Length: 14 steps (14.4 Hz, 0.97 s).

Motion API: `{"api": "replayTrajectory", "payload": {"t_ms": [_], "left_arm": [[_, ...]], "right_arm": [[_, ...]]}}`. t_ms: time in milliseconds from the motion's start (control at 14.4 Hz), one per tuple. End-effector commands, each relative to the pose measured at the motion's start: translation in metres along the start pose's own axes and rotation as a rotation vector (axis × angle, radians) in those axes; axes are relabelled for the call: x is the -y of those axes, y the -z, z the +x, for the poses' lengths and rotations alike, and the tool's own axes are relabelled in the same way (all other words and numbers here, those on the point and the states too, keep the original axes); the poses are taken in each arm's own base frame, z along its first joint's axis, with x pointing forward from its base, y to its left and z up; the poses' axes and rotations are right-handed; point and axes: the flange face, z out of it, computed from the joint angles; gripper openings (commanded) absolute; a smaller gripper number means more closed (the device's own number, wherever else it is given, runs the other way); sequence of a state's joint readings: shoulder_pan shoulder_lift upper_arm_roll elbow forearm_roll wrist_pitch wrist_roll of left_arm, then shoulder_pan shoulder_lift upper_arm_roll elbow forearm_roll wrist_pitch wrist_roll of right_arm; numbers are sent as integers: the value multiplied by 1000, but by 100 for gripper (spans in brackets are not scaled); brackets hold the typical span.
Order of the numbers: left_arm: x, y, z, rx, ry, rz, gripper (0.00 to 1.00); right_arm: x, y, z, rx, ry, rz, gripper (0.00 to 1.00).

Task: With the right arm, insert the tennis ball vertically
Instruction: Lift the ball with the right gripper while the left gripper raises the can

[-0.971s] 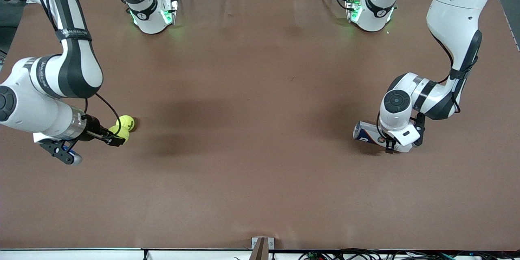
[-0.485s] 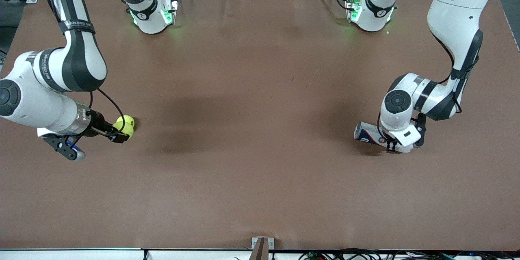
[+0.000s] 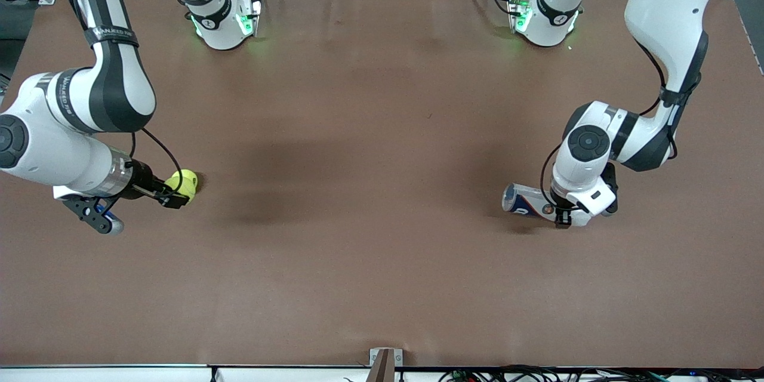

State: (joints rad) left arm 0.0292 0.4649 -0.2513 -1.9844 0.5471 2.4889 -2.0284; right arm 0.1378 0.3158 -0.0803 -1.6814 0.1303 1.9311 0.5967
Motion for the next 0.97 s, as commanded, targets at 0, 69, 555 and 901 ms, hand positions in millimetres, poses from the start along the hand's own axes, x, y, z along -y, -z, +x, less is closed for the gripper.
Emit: {"api": "replayTrajectory", "payload": {"t_ms": [0,69,555,901], "left_arm": [[-4,35,-12,43,29,-24,64],[-6,47,-20,59,33,-32,64],[-16,93,-96,222,3,-66,62],[-10,104,-125,350,-12,-29,60]], "right_arm": [[5,9,-19,6,-22,9,0],[6,9,-20,6,-36,9,0],[63,18,-73,40,-140,64,0],[128,42,-130,125,-364,173,0]]}}
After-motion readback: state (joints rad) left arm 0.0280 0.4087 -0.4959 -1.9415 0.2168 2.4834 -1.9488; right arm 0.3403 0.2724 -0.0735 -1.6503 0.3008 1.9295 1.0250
